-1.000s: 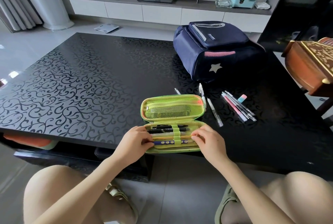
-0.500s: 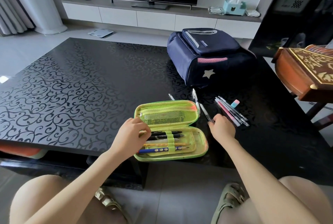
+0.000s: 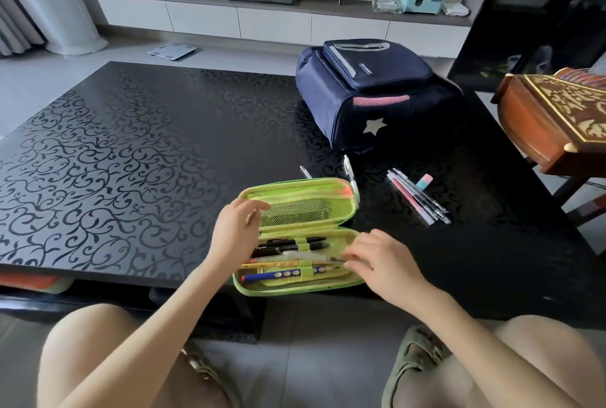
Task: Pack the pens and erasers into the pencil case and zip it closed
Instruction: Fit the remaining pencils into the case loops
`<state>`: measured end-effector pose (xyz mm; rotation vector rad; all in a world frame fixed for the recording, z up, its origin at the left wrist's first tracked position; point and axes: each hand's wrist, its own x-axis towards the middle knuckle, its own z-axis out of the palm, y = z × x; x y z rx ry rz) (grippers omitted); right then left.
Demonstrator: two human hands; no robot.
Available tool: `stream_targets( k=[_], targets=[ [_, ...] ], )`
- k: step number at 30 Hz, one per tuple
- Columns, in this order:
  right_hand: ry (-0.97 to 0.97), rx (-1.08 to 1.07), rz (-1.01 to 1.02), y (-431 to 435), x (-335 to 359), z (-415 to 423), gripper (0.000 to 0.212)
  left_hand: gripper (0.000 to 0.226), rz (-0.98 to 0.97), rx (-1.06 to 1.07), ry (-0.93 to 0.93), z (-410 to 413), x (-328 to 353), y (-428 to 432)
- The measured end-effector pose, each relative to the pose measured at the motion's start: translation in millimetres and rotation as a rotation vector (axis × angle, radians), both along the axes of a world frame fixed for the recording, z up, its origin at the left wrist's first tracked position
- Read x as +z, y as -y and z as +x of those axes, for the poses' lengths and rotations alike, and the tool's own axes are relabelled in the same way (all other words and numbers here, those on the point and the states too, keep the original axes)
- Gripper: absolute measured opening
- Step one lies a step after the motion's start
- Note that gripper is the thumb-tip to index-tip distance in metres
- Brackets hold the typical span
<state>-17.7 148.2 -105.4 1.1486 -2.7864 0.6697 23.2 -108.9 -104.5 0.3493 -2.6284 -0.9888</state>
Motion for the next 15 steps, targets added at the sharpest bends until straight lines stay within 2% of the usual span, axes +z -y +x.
stream_targets(
  k=[6,9,12,15],
  targets=[
    [-0.157,0.210,0.068,34.7,-15.7,15.4,0.011,0.024,0.027,0.020,0.055,3.3,-0.4,20.6],
    [-0.113,0.189,0.108,42.5,-10.8,17.6,0.026,0.022,-0.018,0.005,0.069,-1.3,0.3,20.8],
    [0.145,0.071,0.071,38.6,6.9,4.1,0.040,0.017,-0.071,-0.039,0.060,-8.5,4.6,14.7],
    [0.124,-0.266,-0.120,30.7,13.4,-40.6,0.024,0.014,-0.116,-0.070,0.036,-19.4,6.4,5.5]
  ],
)
